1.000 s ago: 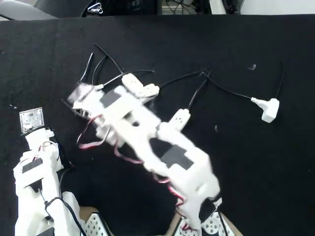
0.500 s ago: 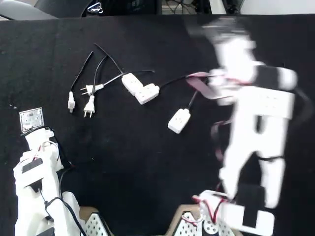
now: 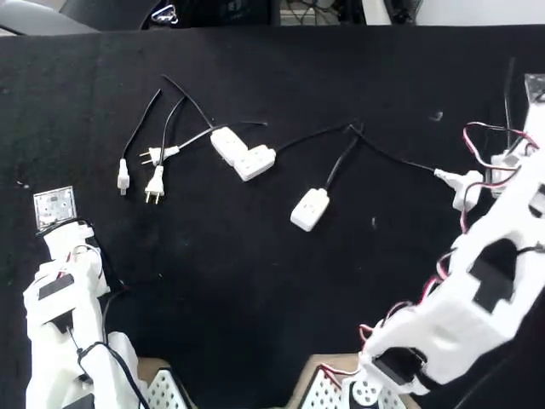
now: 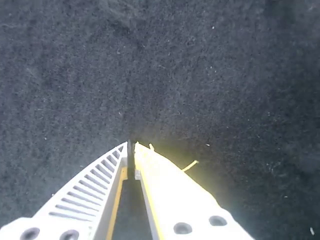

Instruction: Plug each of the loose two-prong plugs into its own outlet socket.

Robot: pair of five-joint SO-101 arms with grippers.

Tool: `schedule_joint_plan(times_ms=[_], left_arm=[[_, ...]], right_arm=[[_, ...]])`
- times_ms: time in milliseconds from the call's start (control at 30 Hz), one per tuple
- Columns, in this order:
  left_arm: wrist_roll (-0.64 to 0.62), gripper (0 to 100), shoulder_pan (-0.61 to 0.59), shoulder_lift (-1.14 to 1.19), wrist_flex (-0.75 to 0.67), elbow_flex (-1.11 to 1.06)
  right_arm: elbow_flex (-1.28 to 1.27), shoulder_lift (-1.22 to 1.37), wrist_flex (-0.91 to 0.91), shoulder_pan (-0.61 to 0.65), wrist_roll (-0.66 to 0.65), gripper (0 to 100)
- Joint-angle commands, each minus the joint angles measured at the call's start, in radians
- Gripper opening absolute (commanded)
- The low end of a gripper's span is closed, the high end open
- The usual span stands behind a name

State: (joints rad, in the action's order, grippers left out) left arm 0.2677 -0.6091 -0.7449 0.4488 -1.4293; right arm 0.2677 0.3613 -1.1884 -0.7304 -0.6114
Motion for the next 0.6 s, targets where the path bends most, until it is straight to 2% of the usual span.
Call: schedule_joint_plan(times_ms=[0,133,233,433,567], left_arm=[[-0.006,3,-0.007,-0.012,-0.015,0.005],[-0.006,3,-0.007,-0.012,-0.015,0.005],[-0.006,3,-0.007,-0.012,-0.015,0.005],[-0.006,3,-0.007,-0.012,-0.015,0.005],[-0.006,3,-0.007,-0.012,-0.015,0.005]], right_arm=[[0.171,0.087,0.012,-0.046,0.003,4.1],[0.332,0.157,-0.140,-0.052,0.080,24.9],[0.476,0.159,-0.270,-0.043,0.048,36.1],[0.785,0.160,-0.575,0.040,0.100,33.6],[0.811,0.133,-0.574,0.072,0.161,33.2]])
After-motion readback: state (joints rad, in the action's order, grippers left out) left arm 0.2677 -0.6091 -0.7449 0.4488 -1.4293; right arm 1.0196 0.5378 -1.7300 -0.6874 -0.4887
